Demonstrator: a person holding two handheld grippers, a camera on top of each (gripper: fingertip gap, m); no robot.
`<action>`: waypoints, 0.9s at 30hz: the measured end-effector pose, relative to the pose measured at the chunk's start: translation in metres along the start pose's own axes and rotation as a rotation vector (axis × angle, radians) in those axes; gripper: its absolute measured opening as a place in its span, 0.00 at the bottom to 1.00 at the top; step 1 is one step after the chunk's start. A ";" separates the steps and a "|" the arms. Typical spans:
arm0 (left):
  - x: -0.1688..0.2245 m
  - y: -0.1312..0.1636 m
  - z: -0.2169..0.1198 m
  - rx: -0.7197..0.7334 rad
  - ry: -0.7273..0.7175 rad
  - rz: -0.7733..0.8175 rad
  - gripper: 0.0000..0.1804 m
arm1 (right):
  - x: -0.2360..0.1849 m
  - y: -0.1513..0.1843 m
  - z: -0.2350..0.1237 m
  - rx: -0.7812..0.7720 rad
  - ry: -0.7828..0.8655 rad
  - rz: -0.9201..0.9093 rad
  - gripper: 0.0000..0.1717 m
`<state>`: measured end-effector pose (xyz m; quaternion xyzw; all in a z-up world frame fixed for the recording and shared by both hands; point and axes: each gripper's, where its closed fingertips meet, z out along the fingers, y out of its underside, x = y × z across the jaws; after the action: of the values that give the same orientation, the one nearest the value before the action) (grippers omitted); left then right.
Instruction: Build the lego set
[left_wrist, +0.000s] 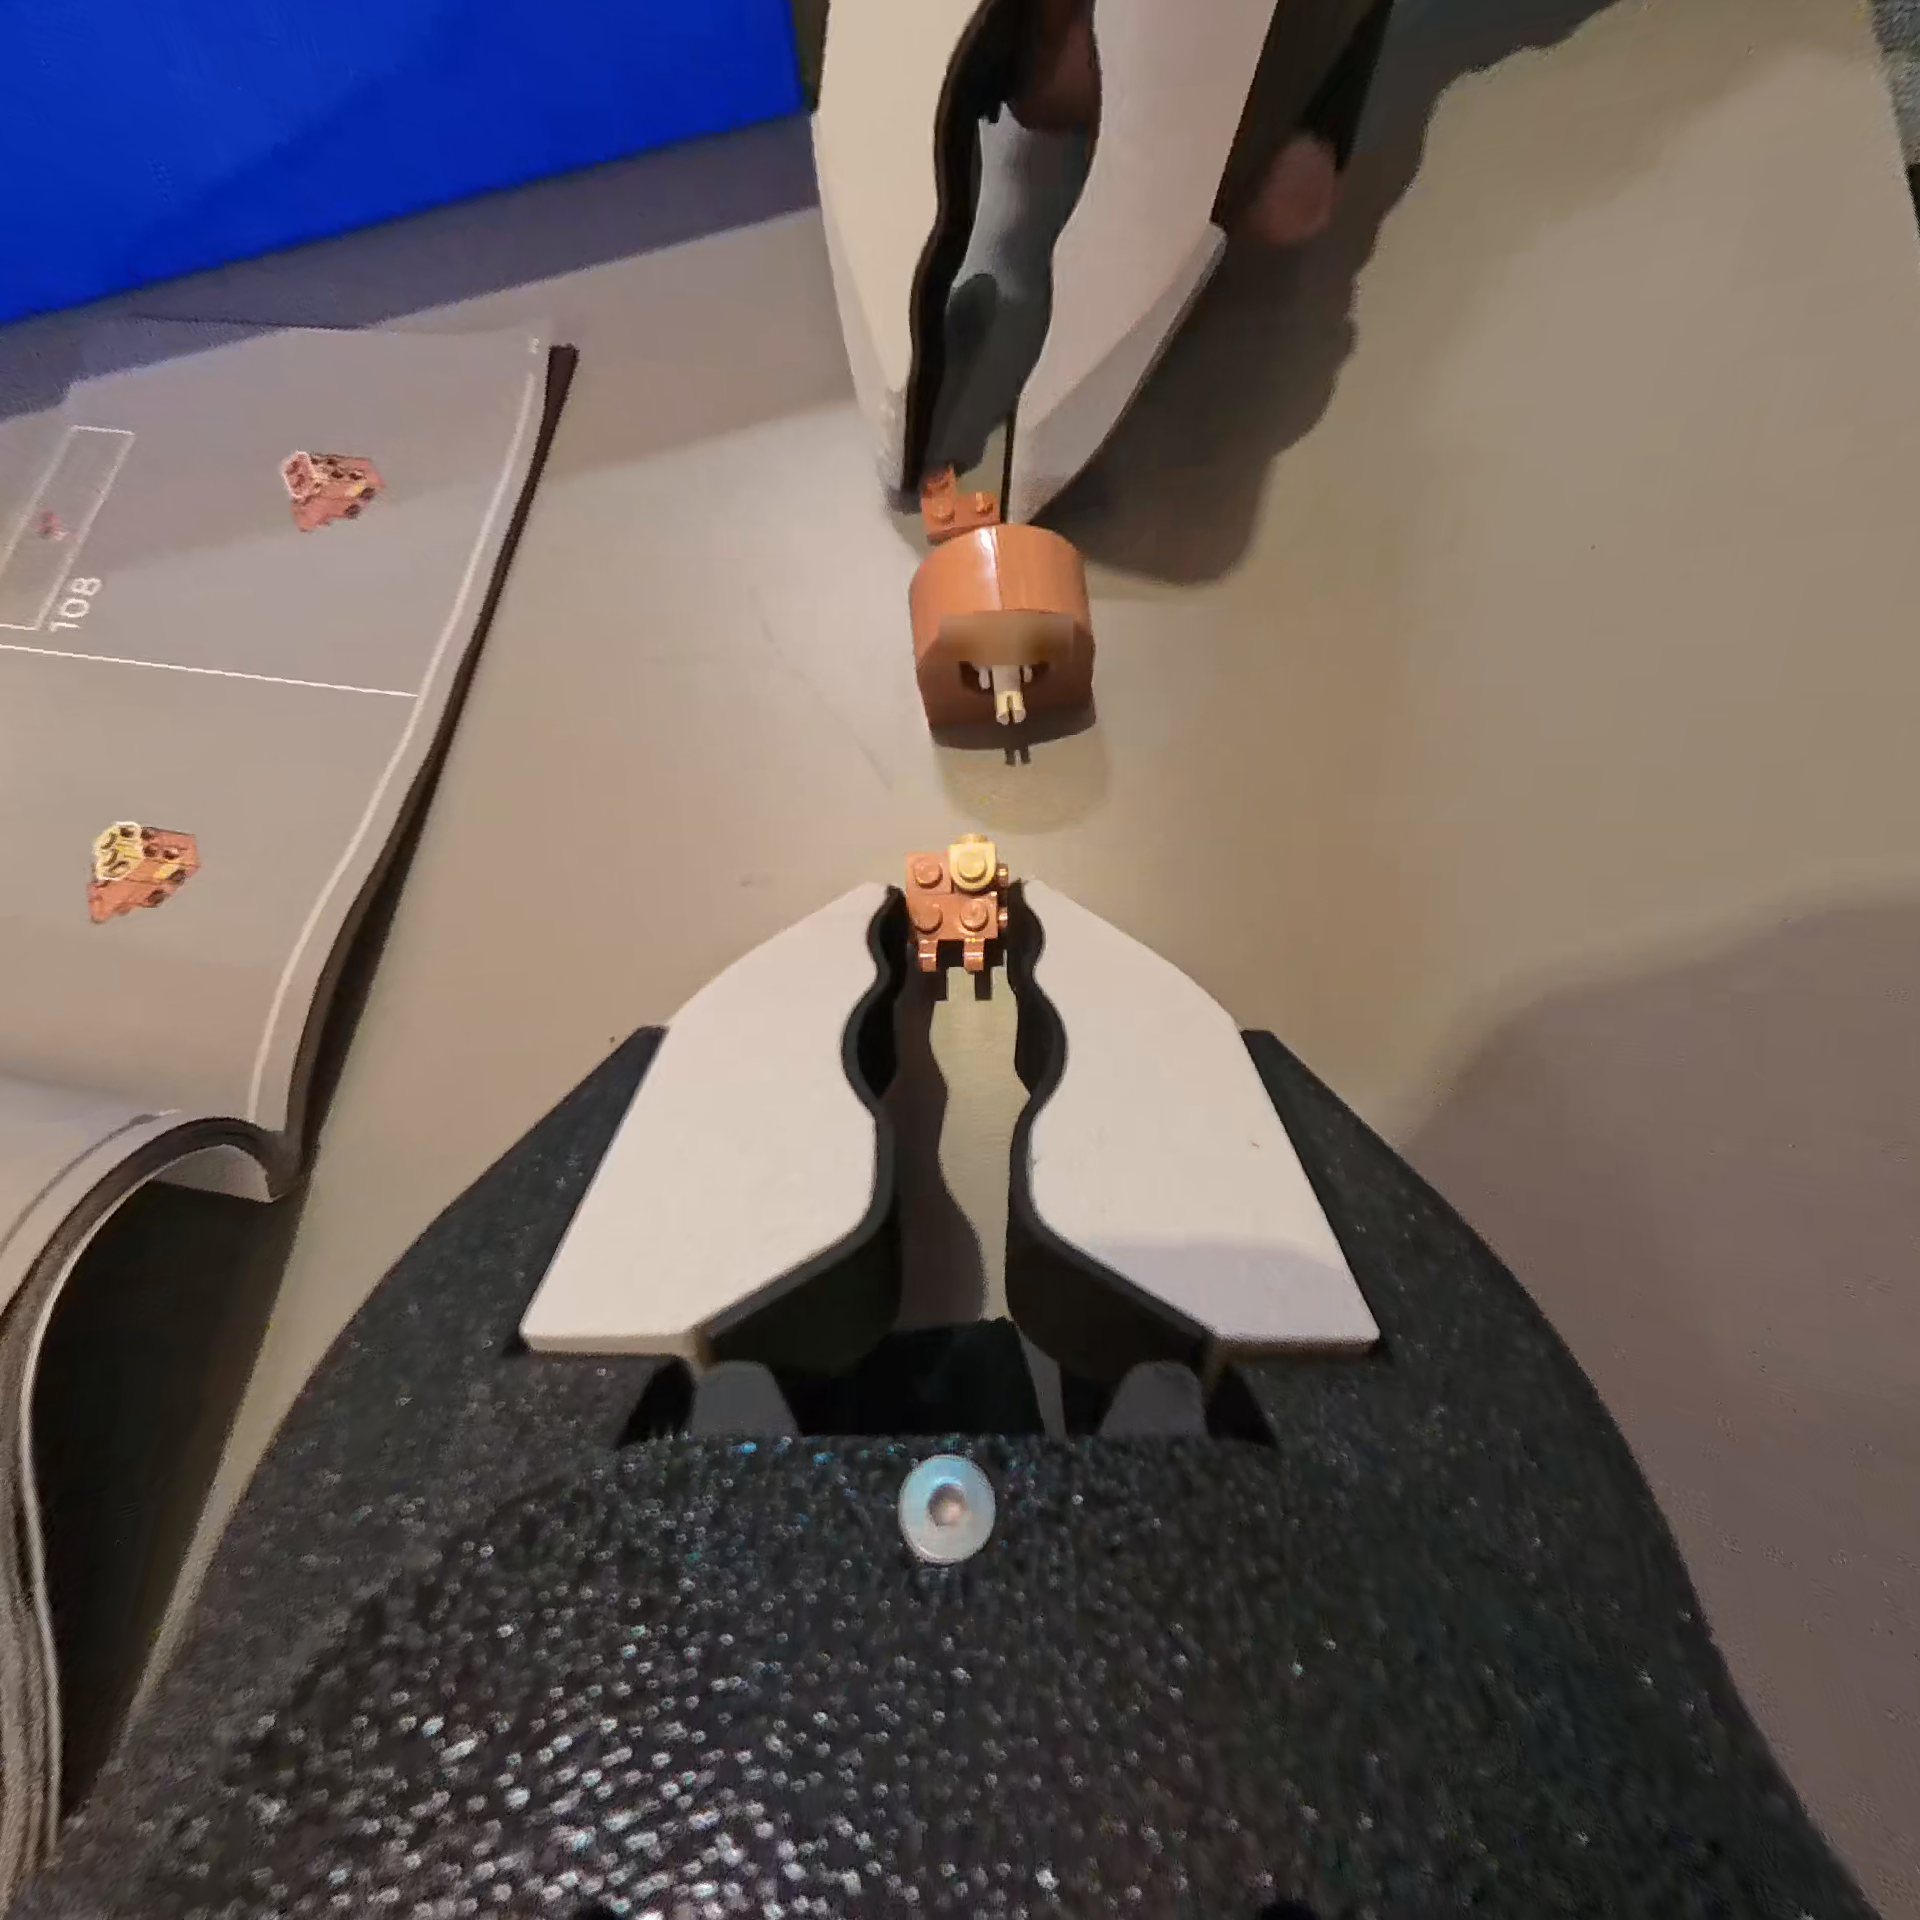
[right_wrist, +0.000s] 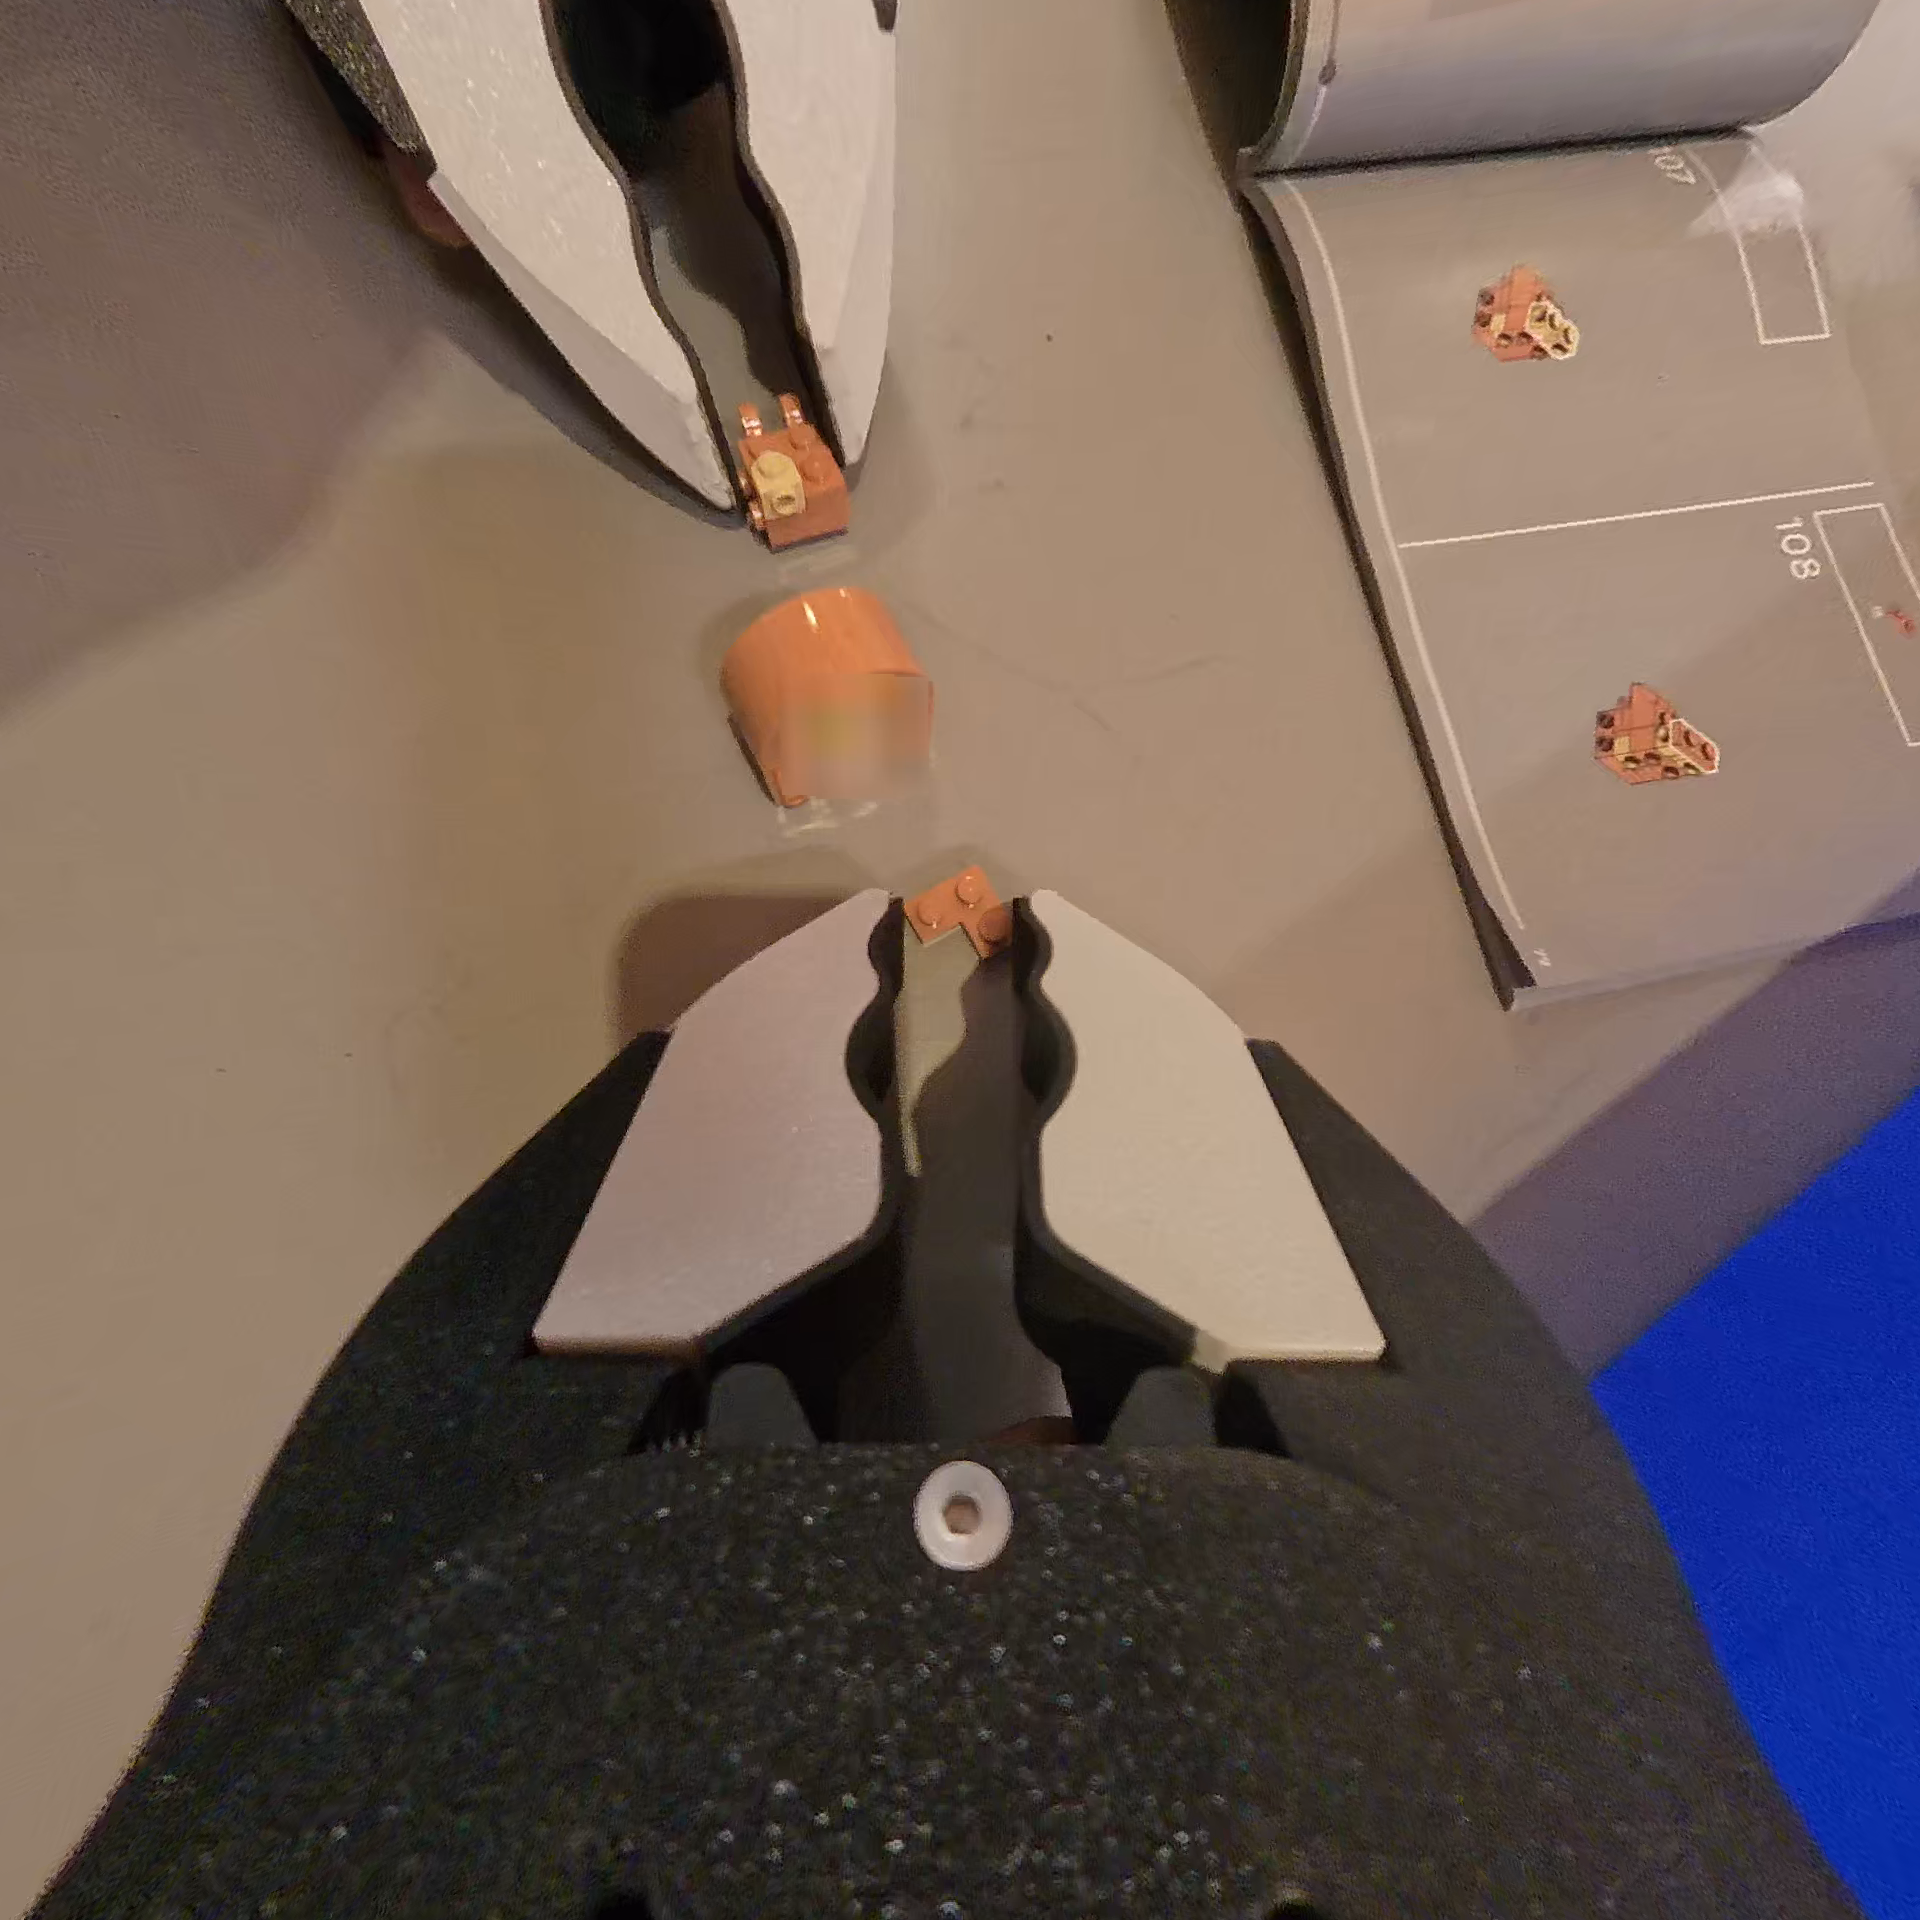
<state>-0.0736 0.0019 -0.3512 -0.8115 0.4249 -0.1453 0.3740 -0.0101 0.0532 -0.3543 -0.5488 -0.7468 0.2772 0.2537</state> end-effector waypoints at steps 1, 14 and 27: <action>0.001 0.000 0.000 0.000 0.001 -0.001 0.10 | -0.001 0.000 0.000 -0.001 0.000 -0.004 0.11; -0.001 0.001 -0.002 0.003 -0.014 -0.001 0.14 | 0.001 -0.004 -0.002 0.026 0.024 -0.009 0.09; 0.000 0.001 -0.001 -0.003 0.007 -0.020 0.10 | 0.002 -0.057 -0.021 0.199 0.091 0.014 0.02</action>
<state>-0.0748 0.0010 -0.3513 -0.8156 0.4183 -0.1511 0.3700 -0.0351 0.0443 -0.3000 -0.5381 -0.6993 0.3266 0.3387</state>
